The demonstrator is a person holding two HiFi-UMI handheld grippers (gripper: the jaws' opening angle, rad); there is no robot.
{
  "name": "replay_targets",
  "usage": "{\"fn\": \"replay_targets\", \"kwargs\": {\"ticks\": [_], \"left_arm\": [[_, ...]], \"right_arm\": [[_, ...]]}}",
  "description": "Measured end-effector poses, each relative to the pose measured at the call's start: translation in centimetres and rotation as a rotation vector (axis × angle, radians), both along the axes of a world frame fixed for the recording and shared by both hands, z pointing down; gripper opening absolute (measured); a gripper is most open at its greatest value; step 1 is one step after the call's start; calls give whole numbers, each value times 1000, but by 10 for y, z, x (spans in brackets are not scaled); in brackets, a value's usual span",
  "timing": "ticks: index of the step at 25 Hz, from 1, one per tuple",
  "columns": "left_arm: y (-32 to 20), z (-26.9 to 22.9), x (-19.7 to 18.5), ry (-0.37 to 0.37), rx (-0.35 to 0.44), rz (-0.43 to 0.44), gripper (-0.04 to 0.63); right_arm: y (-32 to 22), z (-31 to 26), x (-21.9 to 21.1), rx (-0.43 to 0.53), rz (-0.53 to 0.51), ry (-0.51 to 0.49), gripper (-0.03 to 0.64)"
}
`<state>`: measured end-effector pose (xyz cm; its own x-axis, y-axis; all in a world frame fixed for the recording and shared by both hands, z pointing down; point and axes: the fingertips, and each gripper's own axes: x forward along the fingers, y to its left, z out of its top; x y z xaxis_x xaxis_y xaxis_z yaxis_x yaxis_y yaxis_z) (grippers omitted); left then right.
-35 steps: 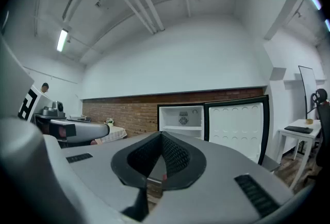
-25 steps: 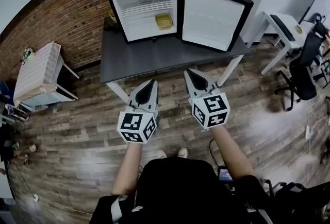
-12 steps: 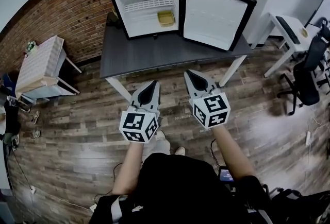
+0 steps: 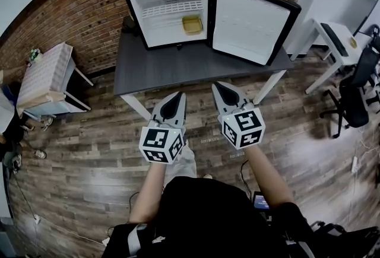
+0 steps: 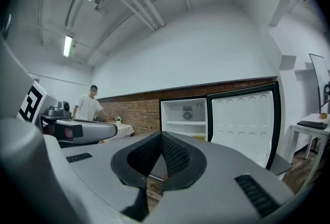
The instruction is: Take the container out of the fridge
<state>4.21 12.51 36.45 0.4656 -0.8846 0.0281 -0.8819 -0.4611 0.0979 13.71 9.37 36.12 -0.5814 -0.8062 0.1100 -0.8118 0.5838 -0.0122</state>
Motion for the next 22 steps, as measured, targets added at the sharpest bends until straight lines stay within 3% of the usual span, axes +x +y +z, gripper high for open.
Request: {"fn": "replay_targets", "kwargs": {"ticks": [22], "left_arm": [[-219, -7, -67, -5, -1, 35, 12]], "right_arm": [[-216, -5, -73, -13, 8, 23, 40]]}}
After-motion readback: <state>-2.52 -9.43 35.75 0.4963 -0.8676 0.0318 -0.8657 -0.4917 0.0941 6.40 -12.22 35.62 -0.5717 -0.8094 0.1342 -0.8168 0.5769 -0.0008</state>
